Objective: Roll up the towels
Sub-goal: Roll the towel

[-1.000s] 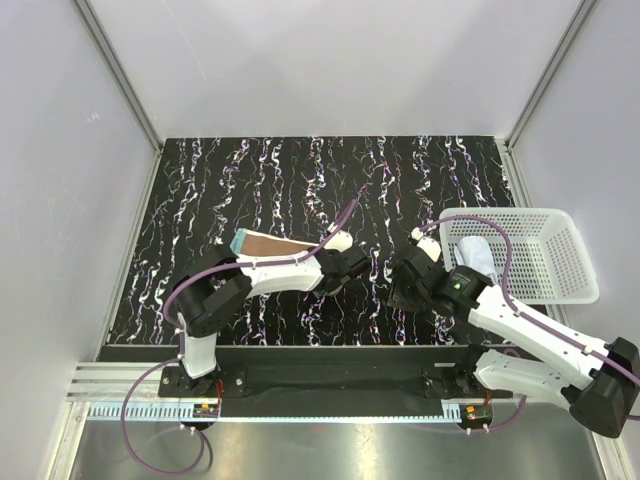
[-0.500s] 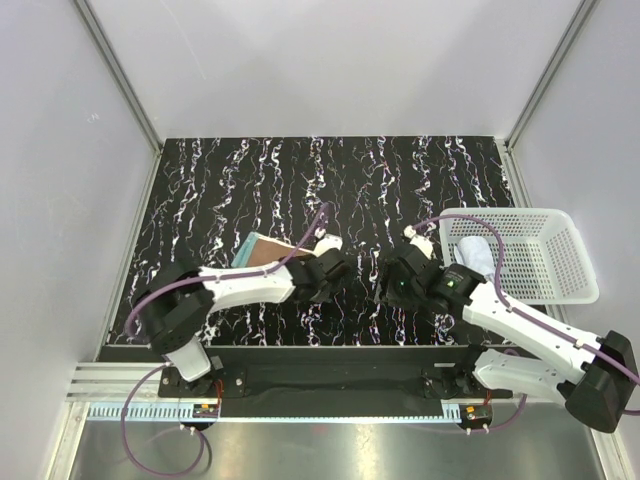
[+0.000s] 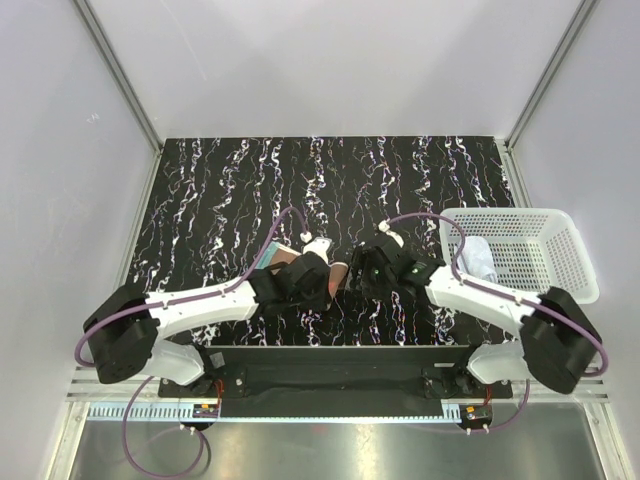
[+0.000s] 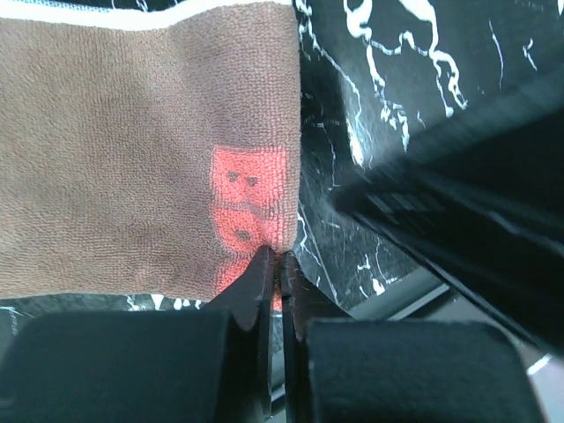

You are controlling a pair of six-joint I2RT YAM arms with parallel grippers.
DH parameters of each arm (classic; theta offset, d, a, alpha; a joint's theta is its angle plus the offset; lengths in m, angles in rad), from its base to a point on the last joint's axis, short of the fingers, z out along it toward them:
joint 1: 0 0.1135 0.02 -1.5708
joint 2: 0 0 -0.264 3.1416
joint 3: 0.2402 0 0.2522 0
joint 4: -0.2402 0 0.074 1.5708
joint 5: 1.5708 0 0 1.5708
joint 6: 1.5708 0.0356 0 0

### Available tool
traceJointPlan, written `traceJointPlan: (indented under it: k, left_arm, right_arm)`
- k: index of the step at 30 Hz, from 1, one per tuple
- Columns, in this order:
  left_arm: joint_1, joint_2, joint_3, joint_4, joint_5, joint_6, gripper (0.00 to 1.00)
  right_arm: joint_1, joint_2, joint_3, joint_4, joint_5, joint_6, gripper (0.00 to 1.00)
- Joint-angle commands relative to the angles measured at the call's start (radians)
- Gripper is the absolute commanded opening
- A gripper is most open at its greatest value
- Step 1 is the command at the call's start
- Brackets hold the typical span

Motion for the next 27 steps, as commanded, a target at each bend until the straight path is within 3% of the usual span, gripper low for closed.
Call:
traceJointPlan:
  k: [1, 8, 14, 16, 20, 23, 27]
  left_arm:
    - [-0.009, -0.039, -0.024, 0.069, 0.036, -0.022, 0.0]
    - [-0.012, -0.082, -0.065, 0.11, 0.057, -0.034, 0.0]
    - [-0.02, -0.085, -0.087, 0.139, 0.072, -0.034, 0.0]
    - [-0.024, -0.085, -0.09, 0.139, 0.074, -0.034, 0.0]
    - [-0.024, -0.057, -0.082, 0.095, 0.026, -0.034, 0.0]
    - [-0.027, -0.045, -0.088, 0.093, 0.017, -0.031, 0.0]
    - [-0.038, -0.042, -0.092, 0.116, 0.017, -0.025, 0.0]
  right_arm:
    - [-0.041, 0.068, 0.037, 0.125, -0.03, -0.018, 0.74]
    - [-0.05, 0.224, 0.106, 0.16, -0.079, -0.031, 0.73]
    - [-0.05, 0.263, 0.101, 0.209, -0.104, -0.009, 0.6]
    - [-0.05, 0.244, 0.092, 0.205, -0.095, -0.014, 0.6]
    - [-0.05, 0.133, 0.087, 0.134, -0.049, -0.023, 0.67]
    - [-0.05, 0.06, 0.061, 0.108, -0.041, -0.027, 0.8]
    - [-0.05, 0.078, 0.043, 0.148, -0.095, -0.043, 0.9]
